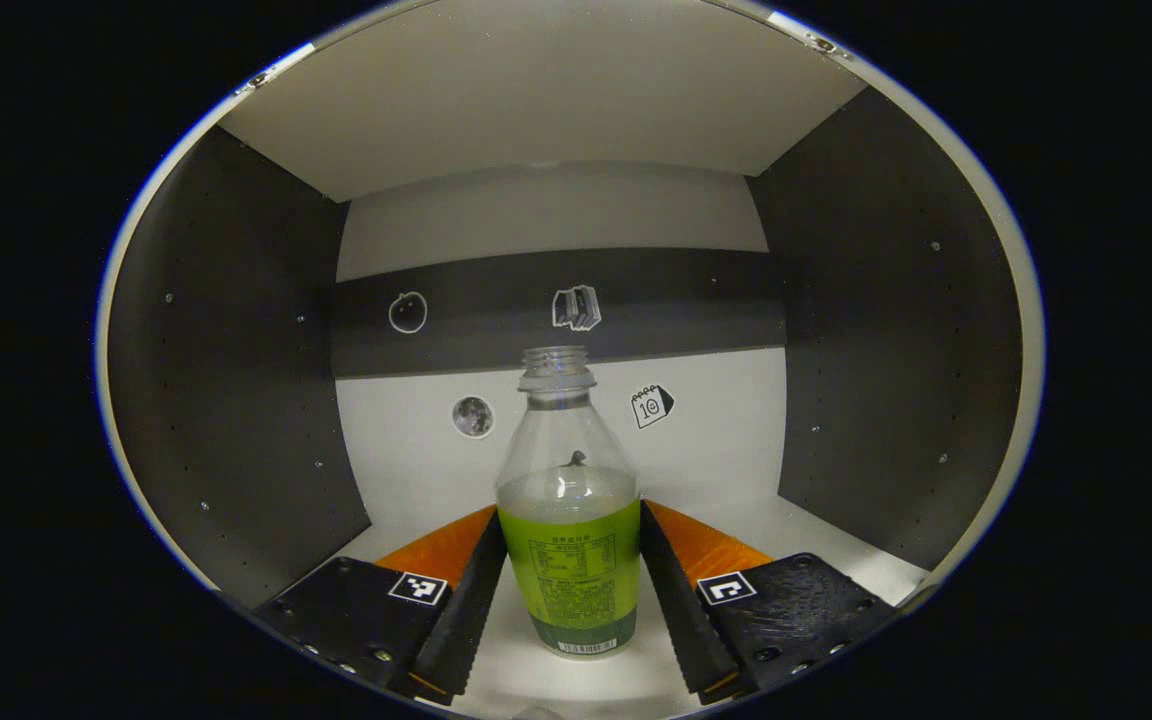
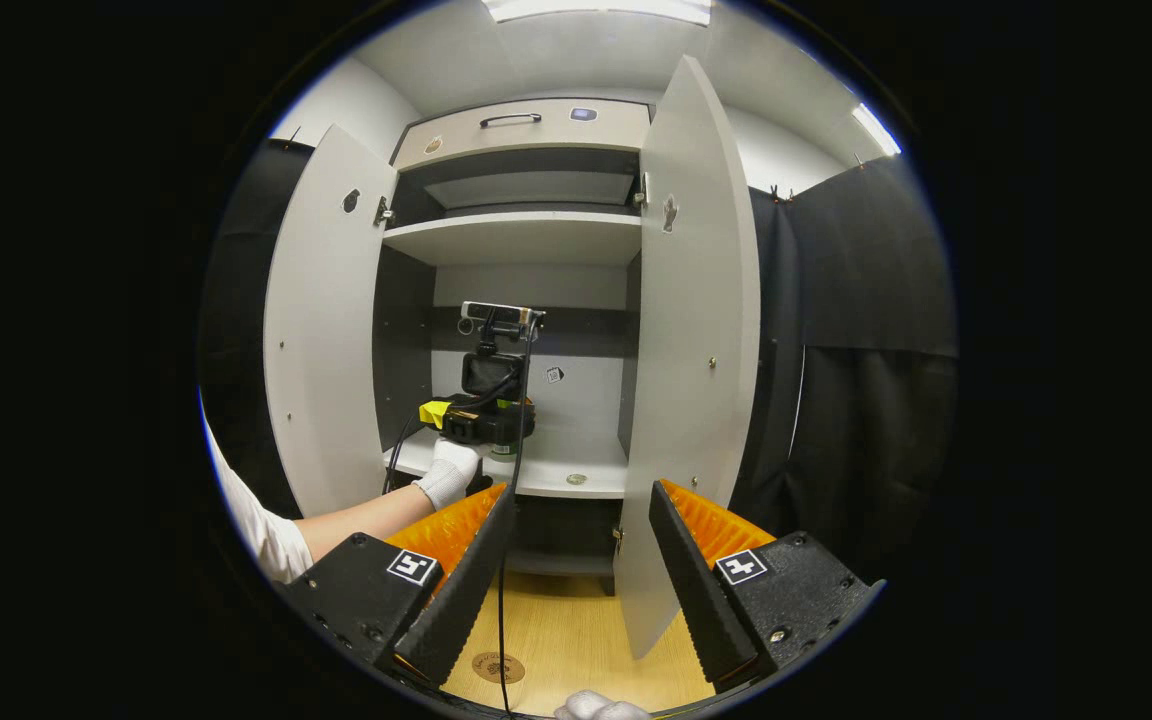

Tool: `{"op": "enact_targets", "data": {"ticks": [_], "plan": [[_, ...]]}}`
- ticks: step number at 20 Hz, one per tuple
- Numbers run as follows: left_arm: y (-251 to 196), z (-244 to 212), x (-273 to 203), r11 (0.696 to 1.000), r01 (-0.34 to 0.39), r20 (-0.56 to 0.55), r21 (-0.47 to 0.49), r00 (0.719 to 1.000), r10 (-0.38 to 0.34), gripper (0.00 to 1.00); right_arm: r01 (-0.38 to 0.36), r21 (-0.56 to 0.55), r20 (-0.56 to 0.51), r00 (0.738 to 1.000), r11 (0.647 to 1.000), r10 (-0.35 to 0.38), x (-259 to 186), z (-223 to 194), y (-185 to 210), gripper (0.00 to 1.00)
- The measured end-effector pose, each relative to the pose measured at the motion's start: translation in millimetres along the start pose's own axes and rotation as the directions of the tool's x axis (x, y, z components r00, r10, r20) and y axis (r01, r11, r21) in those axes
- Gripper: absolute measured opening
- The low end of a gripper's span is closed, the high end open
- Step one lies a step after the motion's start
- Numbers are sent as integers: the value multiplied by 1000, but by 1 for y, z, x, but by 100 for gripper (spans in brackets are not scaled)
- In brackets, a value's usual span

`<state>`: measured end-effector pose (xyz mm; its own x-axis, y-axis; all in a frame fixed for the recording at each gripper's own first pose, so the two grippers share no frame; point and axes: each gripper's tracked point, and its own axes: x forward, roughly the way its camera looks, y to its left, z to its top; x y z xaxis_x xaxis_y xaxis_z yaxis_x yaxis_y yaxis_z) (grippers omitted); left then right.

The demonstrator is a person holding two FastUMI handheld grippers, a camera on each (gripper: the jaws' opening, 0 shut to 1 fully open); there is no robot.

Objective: Grasp the bottle in the cabinet with the left hand and place it on the coaster, then close the right door with the right hand and the left door with the left hand.

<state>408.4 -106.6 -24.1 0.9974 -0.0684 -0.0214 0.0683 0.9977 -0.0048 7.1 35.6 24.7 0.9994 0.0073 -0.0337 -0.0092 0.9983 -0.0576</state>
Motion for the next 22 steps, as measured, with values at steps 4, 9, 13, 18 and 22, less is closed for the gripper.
{"op": "enact_targets", "data": {"ticks": [4,9,13,18,22], "plan": [[-2,29,-54,996,80,78,-41,994,-77,74,8,-1,22,1000,1000,-8,-10,5,-7,83],[-13,34,-151,986,166,138,-5,977,-164,74,4,23,18,1000,1000,-5,-17,-6,-19,83],[-30,-9,-223,978,209,87,-30,975,-206,74,14,41,-11,1000,999,-14,-22,-24,-37,83],[-45,-83,-288,970,243,44,18,969,-243,74,40,55,-28,999,998,-38,-28,-36,-57,83],[-53,-144,-314,959,284,11,2,959,-284,74,51,44,-74,996,998,-48,-28,-48,-68,83]]}}
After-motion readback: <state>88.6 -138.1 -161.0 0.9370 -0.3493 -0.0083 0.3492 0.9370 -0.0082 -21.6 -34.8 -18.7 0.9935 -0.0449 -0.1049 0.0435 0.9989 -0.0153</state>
